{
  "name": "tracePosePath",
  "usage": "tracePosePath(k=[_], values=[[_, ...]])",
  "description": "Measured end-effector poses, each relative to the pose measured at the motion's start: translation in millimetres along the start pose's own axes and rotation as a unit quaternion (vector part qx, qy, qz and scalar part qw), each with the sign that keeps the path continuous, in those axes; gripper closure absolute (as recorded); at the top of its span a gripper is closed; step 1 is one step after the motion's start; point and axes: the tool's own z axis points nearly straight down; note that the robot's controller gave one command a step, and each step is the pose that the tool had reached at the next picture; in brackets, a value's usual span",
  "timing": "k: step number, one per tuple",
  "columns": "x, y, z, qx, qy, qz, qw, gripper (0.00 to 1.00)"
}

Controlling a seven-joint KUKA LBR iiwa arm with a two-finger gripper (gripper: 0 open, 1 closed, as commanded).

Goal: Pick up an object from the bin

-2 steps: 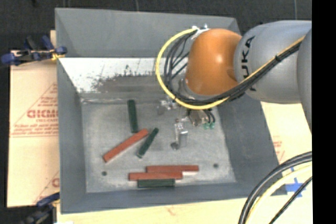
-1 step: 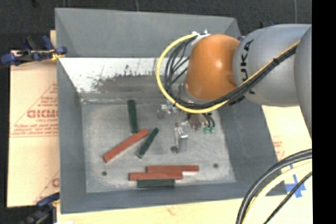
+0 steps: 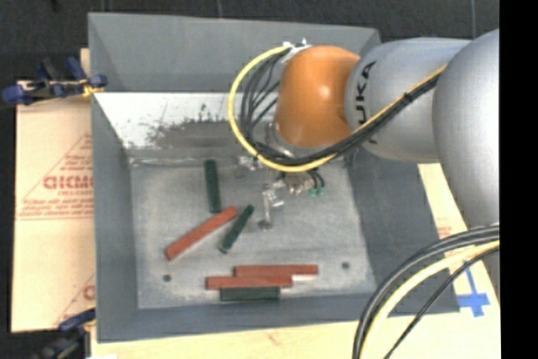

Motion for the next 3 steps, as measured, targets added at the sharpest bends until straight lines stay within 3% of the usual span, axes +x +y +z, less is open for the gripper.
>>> tracePosePath(k=[1,2,3], values=[[57.4,65,35,-0.003,0.0022,-0.046,0.9989,1.00],[57.4,65,35,-0.003,0.0022,-0.046,0.9989,1.00],[71.4,47,-145,-0.001,0.0009,-0.042,0.9991,1.00]])
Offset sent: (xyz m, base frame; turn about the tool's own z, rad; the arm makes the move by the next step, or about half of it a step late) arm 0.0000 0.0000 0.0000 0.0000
